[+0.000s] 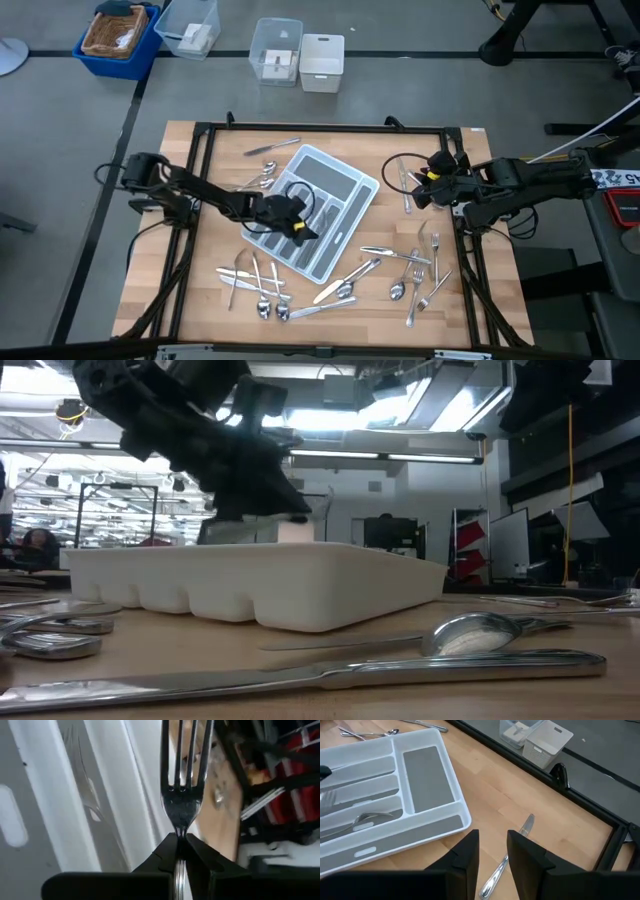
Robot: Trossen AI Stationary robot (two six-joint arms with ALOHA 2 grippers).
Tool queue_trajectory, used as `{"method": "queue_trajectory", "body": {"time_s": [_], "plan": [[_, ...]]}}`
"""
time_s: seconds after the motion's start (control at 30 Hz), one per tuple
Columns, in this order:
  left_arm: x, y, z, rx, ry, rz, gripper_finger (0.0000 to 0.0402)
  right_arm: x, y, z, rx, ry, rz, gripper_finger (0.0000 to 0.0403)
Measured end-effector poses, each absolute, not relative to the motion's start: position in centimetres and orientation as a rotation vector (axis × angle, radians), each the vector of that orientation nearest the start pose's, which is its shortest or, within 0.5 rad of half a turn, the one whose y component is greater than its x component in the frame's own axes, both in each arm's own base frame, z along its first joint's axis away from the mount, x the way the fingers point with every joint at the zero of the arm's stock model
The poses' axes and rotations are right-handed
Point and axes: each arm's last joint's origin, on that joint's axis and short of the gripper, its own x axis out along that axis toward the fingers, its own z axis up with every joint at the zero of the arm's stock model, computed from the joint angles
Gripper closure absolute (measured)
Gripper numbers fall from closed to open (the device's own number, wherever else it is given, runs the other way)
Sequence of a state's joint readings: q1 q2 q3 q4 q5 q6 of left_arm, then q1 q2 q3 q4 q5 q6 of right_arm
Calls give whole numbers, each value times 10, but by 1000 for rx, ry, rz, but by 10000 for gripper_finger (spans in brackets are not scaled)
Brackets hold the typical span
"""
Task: Sort silverware
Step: Put the silver fork into the white cutlery tray
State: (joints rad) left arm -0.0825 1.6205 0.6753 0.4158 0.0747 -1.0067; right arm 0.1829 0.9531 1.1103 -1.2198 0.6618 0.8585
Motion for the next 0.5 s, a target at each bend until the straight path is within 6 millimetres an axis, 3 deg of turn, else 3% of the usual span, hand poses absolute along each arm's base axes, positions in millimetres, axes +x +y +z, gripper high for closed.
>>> {"method": "queue_trajectory", "body": {"time_s": [0.33,0.5], "plan": [[315,-21,136,-895,596,197,383,145,9,337,337,708,-796,299],[315,-21,136,-897,594,198,348,145,9,337,352,723,-777,299]]}}
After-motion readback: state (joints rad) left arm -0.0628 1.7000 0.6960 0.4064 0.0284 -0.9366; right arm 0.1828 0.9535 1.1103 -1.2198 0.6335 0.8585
